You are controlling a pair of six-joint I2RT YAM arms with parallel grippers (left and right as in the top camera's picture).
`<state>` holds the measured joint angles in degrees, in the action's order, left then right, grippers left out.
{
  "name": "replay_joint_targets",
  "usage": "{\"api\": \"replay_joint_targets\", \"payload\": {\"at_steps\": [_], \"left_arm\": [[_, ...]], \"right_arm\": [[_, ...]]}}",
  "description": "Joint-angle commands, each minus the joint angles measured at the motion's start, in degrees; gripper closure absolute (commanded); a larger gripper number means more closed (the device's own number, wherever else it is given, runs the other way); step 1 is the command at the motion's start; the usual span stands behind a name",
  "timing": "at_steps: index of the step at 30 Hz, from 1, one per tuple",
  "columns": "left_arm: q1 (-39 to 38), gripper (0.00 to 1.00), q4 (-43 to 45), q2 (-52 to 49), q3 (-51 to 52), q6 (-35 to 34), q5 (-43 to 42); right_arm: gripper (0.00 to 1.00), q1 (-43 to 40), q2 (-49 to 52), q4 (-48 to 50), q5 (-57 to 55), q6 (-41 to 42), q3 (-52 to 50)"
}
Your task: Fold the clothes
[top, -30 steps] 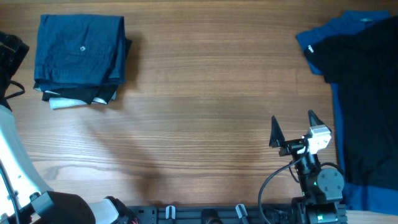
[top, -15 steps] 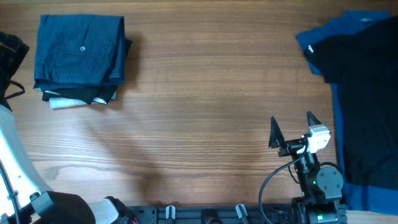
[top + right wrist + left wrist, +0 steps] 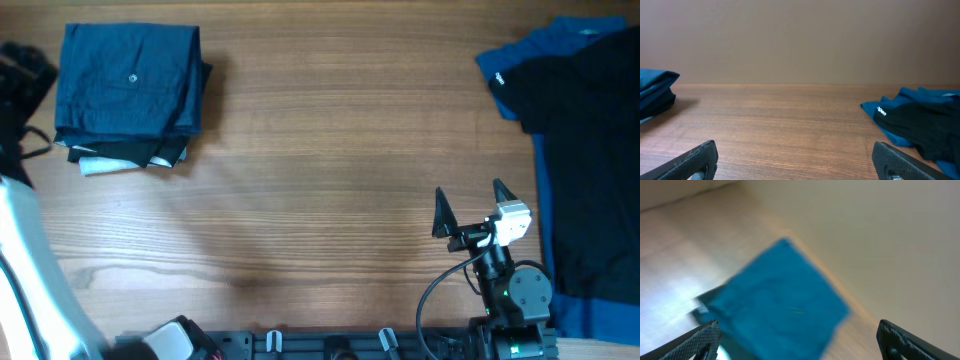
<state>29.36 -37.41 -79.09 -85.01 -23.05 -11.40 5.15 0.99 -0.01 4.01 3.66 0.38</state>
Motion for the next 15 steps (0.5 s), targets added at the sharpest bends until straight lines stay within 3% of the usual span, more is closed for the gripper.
{"api": "replay_joint_targets", "payload": {"at_steps": [1, 2, 6, 11, 15], "left_arm": [[-11.91, 0.00, 0.26, 12.13, -0.39, 0.07, -0.70], [-18.01, 0.00, 0.26, 16.22, -0.39, 0.09, -0.72], [-25.79, 0.00, -0.46, 24.26, 0.70, 1.20, 1.25], [-26.36, 0.00, -0.61, 37.42, 12.24, 1.18, 1.25], [-26.36, 0.00, -0.33, 48.92, 28.89, 1.62, 3.65]], "right_arm": [[0.00, -0.28, -0.02, 0.17, 0.26, 0.90, -0.07], [0.01, -0.28, -0.02, 0.17, 0.28, 0.87, -0.09], [0.00, -0.28, -0.02, 0.17, 0.26, 0.90, -0.07], [0.00, -0.28, -0.02, 0.17, 0.28, 0.90, -0.07], [0.00, -0.28, -0.02, 0.17, 0.26, 0.90, -0.07]]}}
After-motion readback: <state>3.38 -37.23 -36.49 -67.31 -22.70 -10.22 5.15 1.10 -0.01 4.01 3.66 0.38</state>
